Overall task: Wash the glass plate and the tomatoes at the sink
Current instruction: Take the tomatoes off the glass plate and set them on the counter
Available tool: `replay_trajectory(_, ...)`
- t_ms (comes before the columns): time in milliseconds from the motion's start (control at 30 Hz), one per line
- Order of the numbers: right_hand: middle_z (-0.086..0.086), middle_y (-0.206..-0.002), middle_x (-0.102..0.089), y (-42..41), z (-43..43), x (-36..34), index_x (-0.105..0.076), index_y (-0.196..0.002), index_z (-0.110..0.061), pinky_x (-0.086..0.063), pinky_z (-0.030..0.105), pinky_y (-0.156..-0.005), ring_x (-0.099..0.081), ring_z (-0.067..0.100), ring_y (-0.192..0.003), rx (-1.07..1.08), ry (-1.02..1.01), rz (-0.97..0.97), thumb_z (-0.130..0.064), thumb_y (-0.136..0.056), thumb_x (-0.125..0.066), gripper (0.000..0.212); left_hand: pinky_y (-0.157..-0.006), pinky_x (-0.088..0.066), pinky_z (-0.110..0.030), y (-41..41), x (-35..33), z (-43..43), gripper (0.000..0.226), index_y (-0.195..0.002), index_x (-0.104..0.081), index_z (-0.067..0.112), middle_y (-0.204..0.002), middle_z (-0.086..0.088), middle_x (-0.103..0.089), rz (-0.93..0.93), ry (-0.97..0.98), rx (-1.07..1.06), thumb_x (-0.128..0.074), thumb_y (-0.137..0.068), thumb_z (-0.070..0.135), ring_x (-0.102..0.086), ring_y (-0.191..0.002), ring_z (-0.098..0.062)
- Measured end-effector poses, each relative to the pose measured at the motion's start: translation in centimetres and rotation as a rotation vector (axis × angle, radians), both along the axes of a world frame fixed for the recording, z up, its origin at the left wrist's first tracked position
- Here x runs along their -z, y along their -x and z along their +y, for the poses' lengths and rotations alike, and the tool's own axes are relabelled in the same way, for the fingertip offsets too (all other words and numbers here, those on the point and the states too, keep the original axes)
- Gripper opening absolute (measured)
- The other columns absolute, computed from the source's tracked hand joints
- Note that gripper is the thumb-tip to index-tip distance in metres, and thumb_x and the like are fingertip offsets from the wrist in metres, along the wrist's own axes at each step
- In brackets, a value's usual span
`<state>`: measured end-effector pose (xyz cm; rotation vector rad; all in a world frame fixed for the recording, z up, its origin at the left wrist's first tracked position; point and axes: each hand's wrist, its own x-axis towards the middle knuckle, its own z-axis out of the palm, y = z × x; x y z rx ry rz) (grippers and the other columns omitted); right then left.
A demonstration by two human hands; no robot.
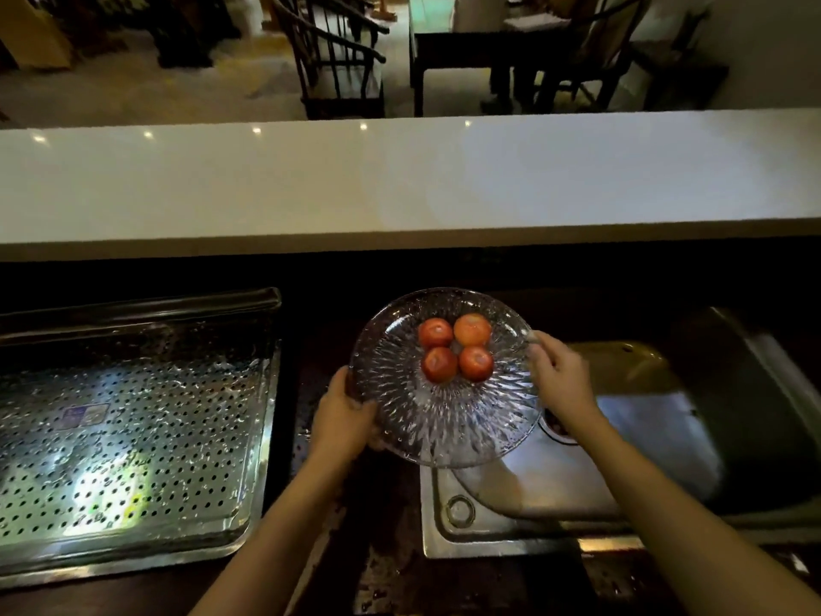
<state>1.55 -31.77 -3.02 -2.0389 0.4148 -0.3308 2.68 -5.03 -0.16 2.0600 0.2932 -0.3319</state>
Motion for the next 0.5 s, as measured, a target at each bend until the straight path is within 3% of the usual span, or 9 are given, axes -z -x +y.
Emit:
replay_trajectory(133,-0.001,-0.081,-0.056,2.1,-2.6,-1.1,-0.061,-0.115,-0.006,-0.044,0.026,-0.063,-0.052,0.014,-0.068,0.096,0.020,-0.021,-0.011,-0.095,-0.046,0.026,-0.074,-0.056,-0.049,-0.6,-0.1,-2.4,0.049,-0.131,-0.041,0.023,-0.072,-0.010,-0.066,-0.007,0.021,0.077,-0.058,-0.086,0.012,-0.067,-0.065,-0.030)
replay_trajectory(333,0.004,-0.093,-0.060,5.4,-6.3,-1.4,-0.056,-0.125,-0.006,-0.050,0.041,-0.083,-0.056,0.019,-0.086,0.192,-0.001,-0.016,-0.013,-0.097,-0.045,0.031,-0.060,-0.059,-0.042,-1.2,0.0,-6.8,0.036,-0.115,-0.042,0.018,-0.076,-0.008,-0.062,0.051,0.084,0.186,-0.061,-0.085,0.011,-0.063,-0.049,-0.023)
replay_trajectory(433,0.018,-0.099,-0.066,6.5,-8.2,-0.6,-0.058,-0.120,-0.010,-0.053,0.046,-0.079,-0.062,0.031,-0.085,0.213,0.003,0.001,-0.014,-0.097,-0.044,0.027,-0.060,-0.059,-0.043,-1.9,0.8,-9.1,0.036,-0.107,-0.038,0.018,-0.082,-0.014,-0.062,0.137,0.065,0.232,-0.063,-0.082,0.007,-0.065,-0.058,-0.031)
replay_trajectory(500,0.017,-0.101,-0.066,7.0,-9.5,0.1,-0.059,-0.119,-0.009,-0.052,0.044,-0.082,-0.063,0.030,-0.091,0.213,-0.008,0.012,-0.013,-0.097,-0.043,0.027,-0.059,-0.059,-0.041,-2.3,1.9,-10.8,0.033,-0.102,-0.039,0.016,-0.076,-0.013,-0.059,0.187,0.018,0.245,-0.061,-0.082,0.003,-0.064,-0.060,-0.031)
